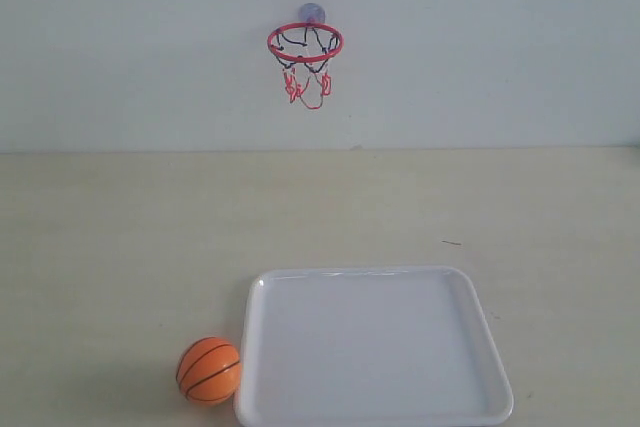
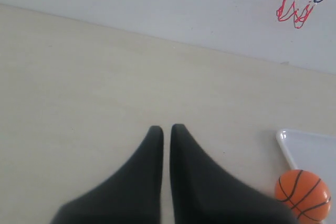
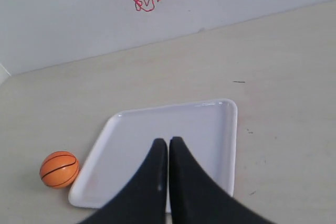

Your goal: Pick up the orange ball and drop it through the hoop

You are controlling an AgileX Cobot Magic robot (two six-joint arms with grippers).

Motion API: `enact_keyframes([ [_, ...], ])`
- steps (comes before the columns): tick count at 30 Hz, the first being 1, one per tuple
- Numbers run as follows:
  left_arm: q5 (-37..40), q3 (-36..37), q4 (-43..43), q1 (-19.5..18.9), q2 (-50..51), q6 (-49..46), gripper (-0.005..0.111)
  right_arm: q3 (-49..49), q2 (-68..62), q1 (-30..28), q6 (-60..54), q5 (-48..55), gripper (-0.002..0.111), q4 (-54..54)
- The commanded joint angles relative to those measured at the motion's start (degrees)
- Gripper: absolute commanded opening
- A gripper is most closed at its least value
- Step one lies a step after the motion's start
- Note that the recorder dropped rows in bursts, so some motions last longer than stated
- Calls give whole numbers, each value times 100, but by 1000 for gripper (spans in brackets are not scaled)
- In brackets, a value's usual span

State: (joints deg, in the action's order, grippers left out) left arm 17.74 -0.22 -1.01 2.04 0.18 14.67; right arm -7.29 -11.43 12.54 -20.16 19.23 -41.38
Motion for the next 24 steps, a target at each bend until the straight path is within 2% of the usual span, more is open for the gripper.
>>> enact_keyframes([
  [1,-22,22,-8,-19,-18,32,4,284,43,16,310,-409,0,-48],
  [6,-22,22,-8,-19,-18,32,4,639,43,16,1052,-920,0,-72],
  [16,-22,22,-8,-19,-18,32,4,729,865,7,915,-1353,0,132],
  [24,-22,22,-8,-19,-18,32,4,729,1143,4,1076,-968,0,2041],
])
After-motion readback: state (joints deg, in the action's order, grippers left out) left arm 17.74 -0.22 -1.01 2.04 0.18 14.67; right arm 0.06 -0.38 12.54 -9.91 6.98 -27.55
